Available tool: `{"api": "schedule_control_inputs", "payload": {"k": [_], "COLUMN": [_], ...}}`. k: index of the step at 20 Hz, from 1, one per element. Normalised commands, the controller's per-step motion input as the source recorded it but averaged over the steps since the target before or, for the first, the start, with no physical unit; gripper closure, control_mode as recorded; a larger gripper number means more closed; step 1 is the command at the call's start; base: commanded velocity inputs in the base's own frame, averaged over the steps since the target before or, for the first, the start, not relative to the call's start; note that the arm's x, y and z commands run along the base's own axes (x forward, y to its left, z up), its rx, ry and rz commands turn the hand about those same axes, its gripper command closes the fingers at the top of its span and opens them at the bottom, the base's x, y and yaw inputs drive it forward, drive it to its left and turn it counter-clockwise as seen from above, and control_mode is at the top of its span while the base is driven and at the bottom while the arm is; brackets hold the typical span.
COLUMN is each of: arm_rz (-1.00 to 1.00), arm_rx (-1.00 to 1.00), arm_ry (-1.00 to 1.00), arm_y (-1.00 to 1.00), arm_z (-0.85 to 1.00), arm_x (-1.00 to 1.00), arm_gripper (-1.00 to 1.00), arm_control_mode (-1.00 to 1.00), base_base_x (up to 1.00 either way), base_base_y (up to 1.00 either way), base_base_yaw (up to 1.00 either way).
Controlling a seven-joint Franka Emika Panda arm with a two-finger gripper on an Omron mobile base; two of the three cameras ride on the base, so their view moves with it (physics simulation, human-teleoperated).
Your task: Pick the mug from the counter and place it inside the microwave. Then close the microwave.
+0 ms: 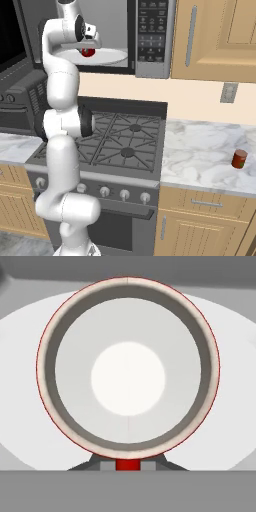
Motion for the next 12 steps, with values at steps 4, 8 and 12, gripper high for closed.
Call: {"api": "schedule_control_inputs", "payload": {"k": [4,8,12], "arm_rz": [0.00,0.00,0.00], "arm_rx": [0.00,0.00,0.00], "arm_ry": [0.00,0.02,0.05], "arm_y": [0.05,0.01,0.00], "arm_z": [-0.03,-0.13,-0.23], "arm_x": [0.16,0.05,0.00], "arm_gripper": [1.00,1.00,1.00], "arm_control_mode": [-1.00,-1.00,-1.00], "base_base_x": [0.00,0.00,0.00], "base_base_y": [0.00,0.00,0.00], "base_base_yaw": [0.00,0.00,0.00]}}
